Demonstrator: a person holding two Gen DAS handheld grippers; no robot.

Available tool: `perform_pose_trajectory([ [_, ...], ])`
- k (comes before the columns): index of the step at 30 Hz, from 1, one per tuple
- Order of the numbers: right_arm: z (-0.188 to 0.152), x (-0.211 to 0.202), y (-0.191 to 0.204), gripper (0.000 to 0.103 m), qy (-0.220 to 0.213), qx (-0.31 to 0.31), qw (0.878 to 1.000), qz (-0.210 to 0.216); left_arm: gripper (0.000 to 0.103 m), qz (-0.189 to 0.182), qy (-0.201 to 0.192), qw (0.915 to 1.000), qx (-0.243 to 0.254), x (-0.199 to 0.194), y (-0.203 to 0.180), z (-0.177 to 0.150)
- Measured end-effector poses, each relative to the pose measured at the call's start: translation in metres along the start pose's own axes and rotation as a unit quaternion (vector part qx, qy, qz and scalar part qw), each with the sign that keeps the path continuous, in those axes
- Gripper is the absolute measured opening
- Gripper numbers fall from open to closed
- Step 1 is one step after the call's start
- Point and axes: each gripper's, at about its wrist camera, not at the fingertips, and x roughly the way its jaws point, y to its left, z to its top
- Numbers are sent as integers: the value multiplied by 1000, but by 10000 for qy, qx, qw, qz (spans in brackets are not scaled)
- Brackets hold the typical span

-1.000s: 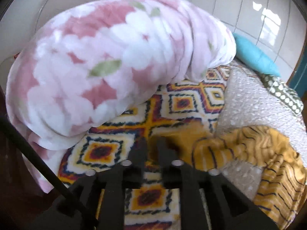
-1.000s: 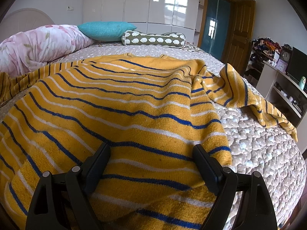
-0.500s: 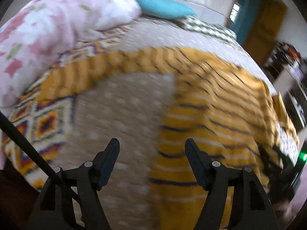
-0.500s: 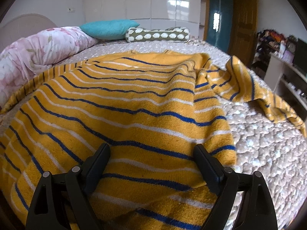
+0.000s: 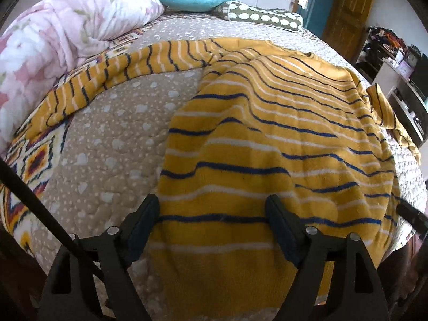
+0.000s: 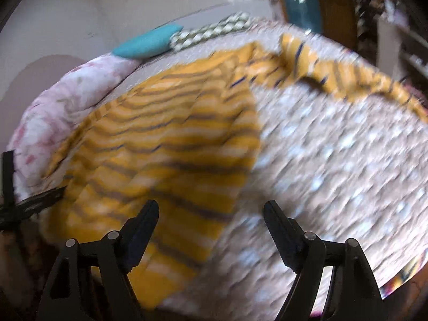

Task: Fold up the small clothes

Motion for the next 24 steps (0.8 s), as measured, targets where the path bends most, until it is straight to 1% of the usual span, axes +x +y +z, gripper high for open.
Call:
perform_pose_trajectory([
  [1, -5, 3, 5, 85, -51, -112, 9999, -89, 82, 5, 19, 10000, -51, 0, 3, 0],
  [3, -13, 7, 14, 85, -104, -243, 9996, -92, 82, -177, 56, 9995, -240, -1, 10, -2],
  [6, -18, 10, 17, 85, -83, -168, 9996, 217, 82, -295, 9, 9989, -353, -5, 11, -7],
  [7, -16, 12, 18, 85, -67, -94, 9993, 344, 74, -291, -5, 9990, -338, -6, 9, -8],
  [8, -16, 15, 20, 81, -33, -57, 9991, 424, 66, -195, -33, 9994, -296, -8, 6, -10],
  [9, -16, 18, 22, 76, 21, -73, 9991, 419, 42, -104, -45, 9995, -282, -9, 4, -10],
  [10, -15, 16, 23, 61, 99, -85, 9993, 351, 22, -39, -47, 9996, -287, -10, 2, -10],
  [11, -12, 19, 26, 36, 173, -205, 9993, 246, 16, -28, -26, 9995, -323, -12, 1, -10],
  [12, -10, 18, 25, 24, 262, -189, 9988, 375, 10, -118, 3, 9992, -389, -16, 1, -10],
  [13, -10, 15, 21, 13, 325, -62, 9979, 560, 8, -188, 19, 9989, -440, -20, 1, -10],
  [14, -8, 11, 16, 8, 380, 35, 9972, 646, 8, -259, 37, 9985, -474, -25, 1, -11],
  [16, -11, 2, 7, 7, 510, 44, 9962, 701, 7, -356, 67, 9983, -456, -35, -4, -18],
  [19, -27, -15, -5, 7, 748, -27, 9950, 657, 7, -485, 170, 9980, -368, -49, -10, -35],
  [20, -35, -22, -8, 4, 846, -50, 9945, 623, 7, -487, 194, 9981, -327, -53, -12, -42],
  [23, -53, -33, -14, 3, 1135, -130, 9922, 508, 9, -379, 230, 9987, -232, -59, -14, -56],
  [24, -55, -35, -17, 3, 1173, -193, 9922, 381, 11, -406, 201, 9988, -182, -62, -13, -59],
])
